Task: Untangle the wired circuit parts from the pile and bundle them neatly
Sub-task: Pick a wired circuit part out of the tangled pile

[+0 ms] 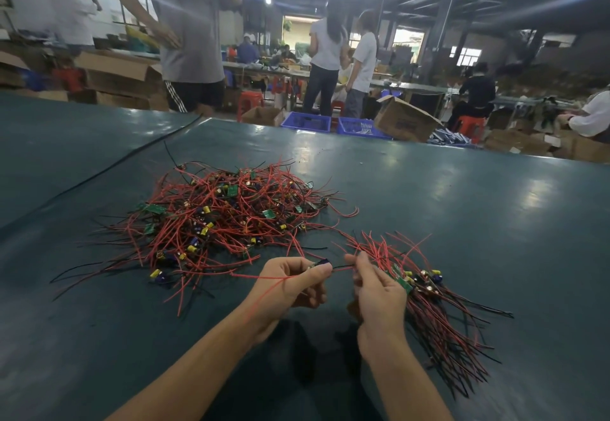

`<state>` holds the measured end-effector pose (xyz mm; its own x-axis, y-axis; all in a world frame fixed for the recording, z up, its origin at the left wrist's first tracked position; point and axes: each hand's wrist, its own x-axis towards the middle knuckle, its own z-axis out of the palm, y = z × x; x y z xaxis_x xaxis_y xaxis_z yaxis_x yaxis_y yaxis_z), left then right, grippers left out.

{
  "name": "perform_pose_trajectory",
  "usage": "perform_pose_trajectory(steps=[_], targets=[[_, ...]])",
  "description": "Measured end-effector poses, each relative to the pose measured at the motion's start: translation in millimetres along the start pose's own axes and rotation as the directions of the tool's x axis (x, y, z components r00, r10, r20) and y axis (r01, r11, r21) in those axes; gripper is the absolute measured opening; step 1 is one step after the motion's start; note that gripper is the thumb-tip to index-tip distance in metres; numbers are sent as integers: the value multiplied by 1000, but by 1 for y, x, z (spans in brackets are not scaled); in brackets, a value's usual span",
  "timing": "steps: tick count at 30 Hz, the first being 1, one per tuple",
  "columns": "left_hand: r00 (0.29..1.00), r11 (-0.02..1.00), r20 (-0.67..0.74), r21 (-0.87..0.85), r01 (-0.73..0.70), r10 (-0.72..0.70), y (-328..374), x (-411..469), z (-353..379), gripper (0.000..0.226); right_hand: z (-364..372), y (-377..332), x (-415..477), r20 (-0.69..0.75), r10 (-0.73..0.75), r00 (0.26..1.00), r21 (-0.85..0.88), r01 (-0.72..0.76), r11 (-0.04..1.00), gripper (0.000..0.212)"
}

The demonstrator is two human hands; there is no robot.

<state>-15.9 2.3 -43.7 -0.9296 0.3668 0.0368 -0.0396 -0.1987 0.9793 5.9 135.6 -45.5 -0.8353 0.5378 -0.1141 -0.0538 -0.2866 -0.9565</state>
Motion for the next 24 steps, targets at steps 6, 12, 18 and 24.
perform_pose_trajectory(steps=[6,12,18,24], targets=[[997,994,-78,-106,21,-29,6,3,-4,34,-22,-13,18,-70,9,997,256,9,967,28],[924,933,-363,-358,-17,-122,1,8,-5,24,-12,-10,2,134,-132,982,192,104,976,28],[940,800,-259,-599,23,-222,7,9,-22,39,-14,-9,-6,298,-140,944,245,66,967,66],[972,889,93,-392,237,-218,4,7,-16,53,-2,-2,-18,407,-35,913,-84,75,994,50]])
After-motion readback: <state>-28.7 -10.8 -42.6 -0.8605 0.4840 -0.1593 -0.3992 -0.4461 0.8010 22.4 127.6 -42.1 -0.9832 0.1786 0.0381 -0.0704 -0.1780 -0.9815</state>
